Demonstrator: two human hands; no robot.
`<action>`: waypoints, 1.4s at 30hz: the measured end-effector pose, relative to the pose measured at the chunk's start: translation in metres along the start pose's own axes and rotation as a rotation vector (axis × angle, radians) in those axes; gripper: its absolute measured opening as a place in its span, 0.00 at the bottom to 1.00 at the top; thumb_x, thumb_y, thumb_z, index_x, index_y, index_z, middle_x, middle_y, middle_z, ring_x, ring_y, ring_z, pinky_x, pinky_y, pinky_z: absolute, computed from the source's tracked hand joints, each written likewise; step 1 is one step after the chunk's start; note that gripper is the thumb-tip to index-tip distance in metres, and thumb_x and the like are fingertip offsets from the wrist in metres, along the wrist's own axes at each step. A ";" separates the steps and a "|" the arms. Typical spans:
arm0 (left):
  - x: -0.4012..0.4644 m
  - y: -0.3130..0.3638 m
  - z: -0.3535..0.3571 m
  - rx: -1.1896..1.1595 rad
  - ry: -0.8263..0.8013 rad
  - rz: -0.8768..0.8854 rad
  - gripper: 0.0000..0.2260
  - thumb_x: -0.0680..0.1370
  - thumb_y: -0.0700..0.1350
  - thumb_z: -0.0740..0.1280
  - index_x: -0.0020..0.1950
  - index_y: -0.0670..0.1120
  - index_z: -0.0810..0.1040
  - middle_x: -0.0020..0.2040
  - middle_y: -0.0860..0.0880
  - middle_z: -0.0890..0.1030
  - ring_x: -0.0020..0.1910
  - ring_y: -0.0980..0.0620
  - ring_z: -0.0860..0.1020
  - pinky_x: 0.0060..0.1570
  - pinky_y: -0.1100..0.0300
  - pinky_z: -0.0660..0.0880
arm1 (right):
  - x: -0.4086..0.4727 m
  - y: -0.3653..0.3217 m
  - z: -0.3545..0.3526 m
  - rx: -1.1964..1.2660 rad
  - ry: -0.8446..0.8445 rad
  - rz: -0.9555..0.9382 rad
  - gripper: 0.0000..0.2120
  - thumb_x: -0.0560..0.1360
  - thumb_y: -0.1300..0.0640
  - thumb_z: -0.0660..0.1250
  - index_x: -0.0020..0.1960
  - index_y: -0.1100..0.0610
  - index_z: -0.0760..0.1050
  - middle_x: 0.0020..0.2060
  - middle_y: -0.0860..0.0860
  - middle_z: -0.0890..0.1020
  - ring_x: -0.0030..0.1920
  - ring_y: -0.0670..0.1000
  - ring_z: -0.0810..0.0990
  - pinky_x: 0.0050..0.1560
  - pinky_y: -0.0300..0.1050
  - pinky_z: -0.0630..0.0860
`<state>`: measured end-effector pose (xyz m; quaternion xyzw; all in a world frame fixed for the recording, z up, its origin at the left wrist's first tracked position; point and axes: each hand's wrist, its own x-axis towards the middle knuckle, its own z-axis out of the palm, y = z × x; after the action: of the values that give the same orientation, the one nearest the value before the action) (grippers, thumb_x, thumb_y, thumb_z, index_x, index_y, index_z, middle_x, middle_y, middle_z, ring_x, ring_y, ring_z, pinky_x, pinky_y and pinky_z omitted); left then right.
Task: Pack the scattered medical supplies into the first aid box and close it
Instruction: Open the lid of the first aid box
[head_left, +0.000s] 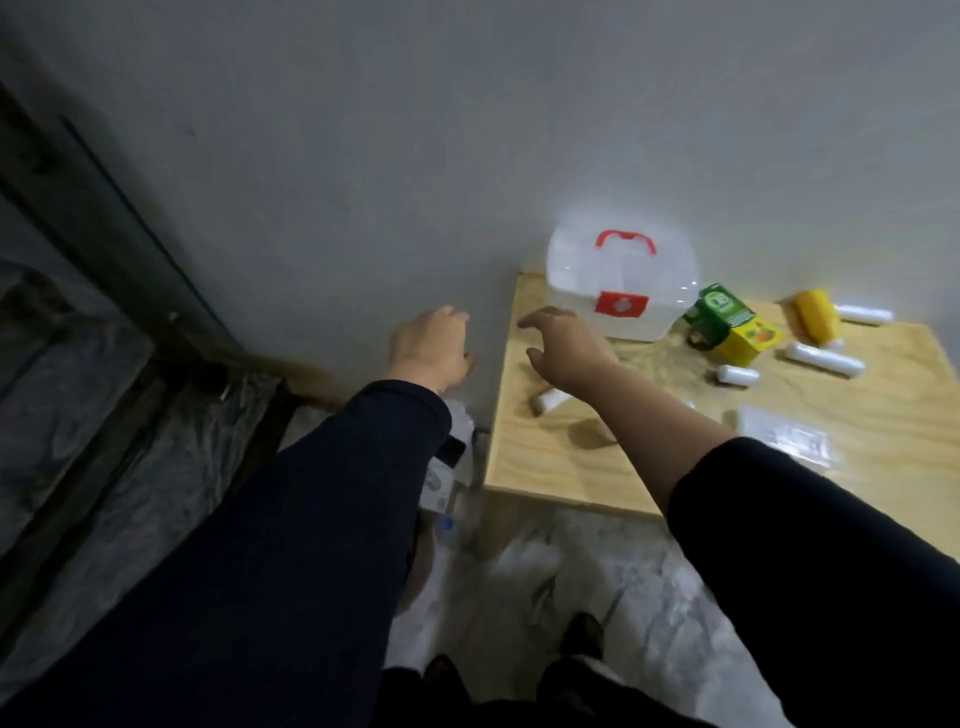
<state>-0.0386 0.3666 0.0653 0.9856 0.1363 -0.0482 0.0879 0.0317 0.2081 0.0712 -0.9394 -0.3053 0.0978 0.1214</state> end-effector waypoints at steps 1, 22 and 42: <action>0.012 0.015 -0.002 -0.005 0.011 0.037 0.23 0.78 0.50 0.66 0.71 0.45 0.69 0.68 0.47 0.72 0.64 0.44 0.74 0.54 0.49 0.76 | 0.000 0.018 -0.009 -0.005 0.029 0.026 0.20 0.75 0.60 0.64 0.68 0.54 0.71 0.68 0.54 0.73 0.68 0.57 0.71 0.66 0.52 0.71; 0.133 0.125 0.030 0.075 0.163 0.311 0.34 0.79 0.36 0.64 0.80 0.45 0.49 0.80 0.48 0.50 0.79 0.51 0.49 0.77 0.55 0.54 | 0.055 0.157 0.006 -0.489 0.253 -0.094 0.35 0.77 0.54 0.64 0.77 0.59 0.49 0.77 0.57 0.57 0.78 0.57 0.54 0.75 0.54 0.48; 0.107 0.124 -0.018 0.058 0.181 0.336 0.28 0.82 0.47 0.61 0.79 0.45 0.55 0.79 0.49 0.59 0.77 0.51 0.58 0.70 0.55 0.64 | 0.020 0.140 -0.029 -0.294 0.537 -0.202 0.19 0.71 0.62 0.71 0.61 0.60 0.77 0.63 0.57 0.80 0.65 0.58 0.77 0.60 0.56 0.78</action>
<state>0.0992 0.2801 0.0904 0.9969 -0.0245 0.0520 0.0535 0.1317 0.1054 0.0565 -0.9040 -0.3649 -0.2115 0.0695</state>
